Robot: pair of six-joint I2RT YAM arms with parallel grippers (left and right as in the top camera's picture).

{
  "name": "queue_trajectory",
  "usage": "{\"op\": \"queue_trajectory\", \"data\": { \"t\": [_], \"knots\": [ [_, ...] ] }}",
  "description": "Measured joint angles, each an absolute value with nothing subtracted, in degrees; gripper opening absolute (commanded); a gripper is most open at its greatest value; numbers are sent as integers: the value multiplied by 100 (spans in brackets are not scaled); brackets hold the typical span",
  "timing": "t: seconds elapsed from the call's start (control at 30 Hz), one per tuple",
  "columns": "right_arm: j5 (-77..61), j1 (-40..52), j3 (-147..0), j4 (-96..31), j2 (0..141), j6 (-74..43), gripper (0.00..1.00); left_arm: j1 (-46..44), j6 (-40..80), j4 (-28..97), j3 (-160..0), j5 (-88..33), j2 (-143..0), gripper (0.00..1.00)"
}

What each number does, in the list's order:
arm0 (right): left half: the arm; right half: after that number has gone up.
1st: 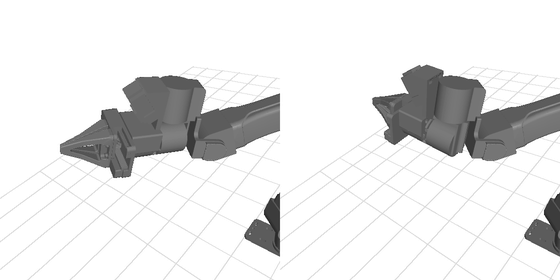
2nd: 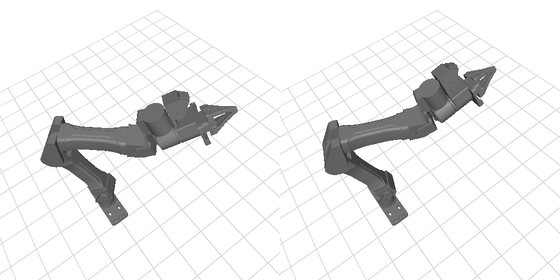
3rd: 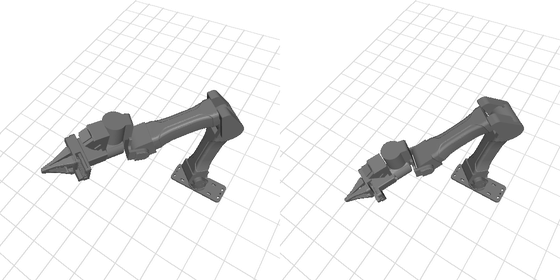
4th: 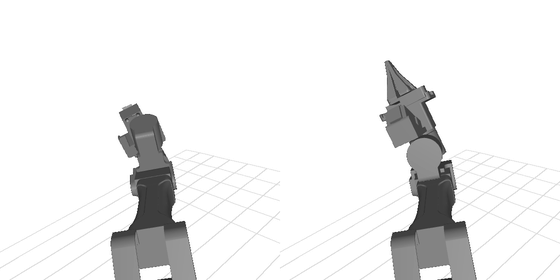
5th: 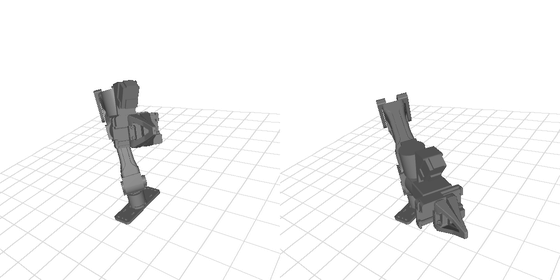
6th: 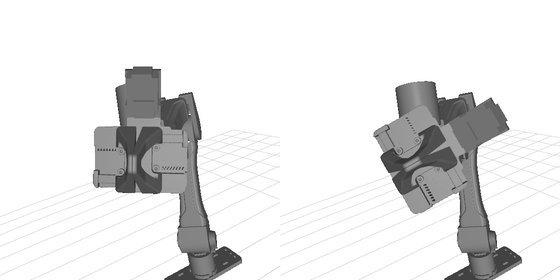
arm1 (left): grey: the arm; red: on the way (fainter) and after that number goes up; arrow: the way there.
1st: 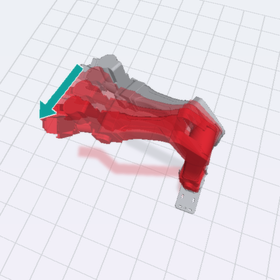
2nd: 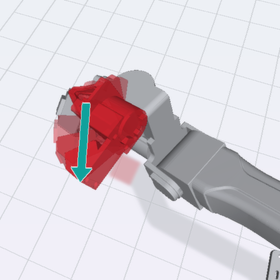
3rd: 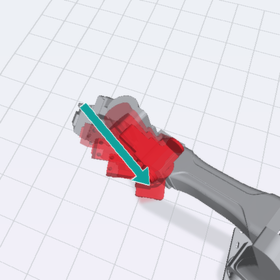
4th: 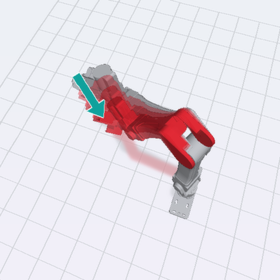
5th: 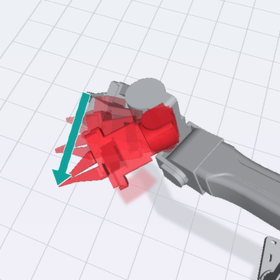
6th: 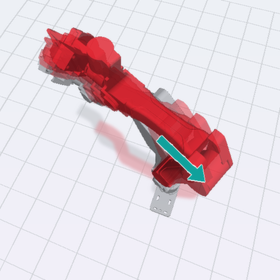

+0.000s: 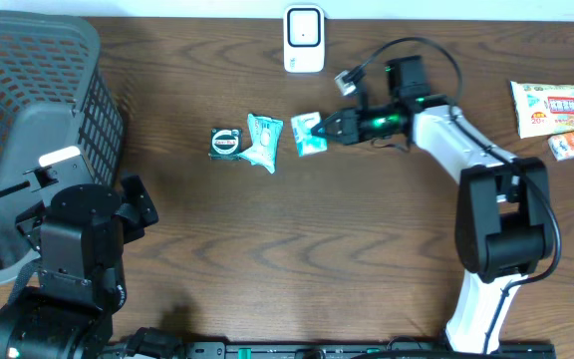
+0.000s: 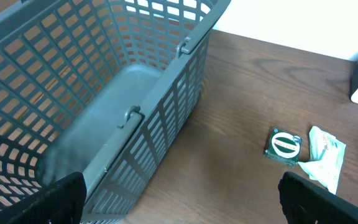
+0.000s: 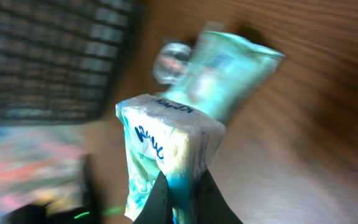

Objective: Scan the item barcode
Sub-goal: 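Hold the tissue pack up against the scanner face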

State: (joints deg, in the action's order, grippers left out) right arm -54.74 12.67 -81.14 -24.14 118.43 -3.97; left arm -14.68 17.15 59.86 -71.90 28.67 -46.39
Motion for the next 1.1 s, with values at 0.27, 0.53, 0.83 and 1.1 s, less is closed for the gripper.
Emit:
{"op": "queue_trajectory", "data": {
  "t": [0.27,0.53,0.83,1.1],
  "knots": [
    [-1802,1710,-8523,-2823,11845,281,1,-1468,1715,5986,-7190,2867,-4639,98],
    [945,2110,-8724,-1326,11845,1793,1,-1468,1712,5986,-7190,2867,-4639,98],
    [1264,2198,-9400,-499,11987,2246,1,-1468,1712,5988,-7190,2867,-4639,98],
    [1175,2196,-12020,-1798,13260,2547,1,-1468,1715,5986,-7190,2867,-4639,98]
  ]
}}
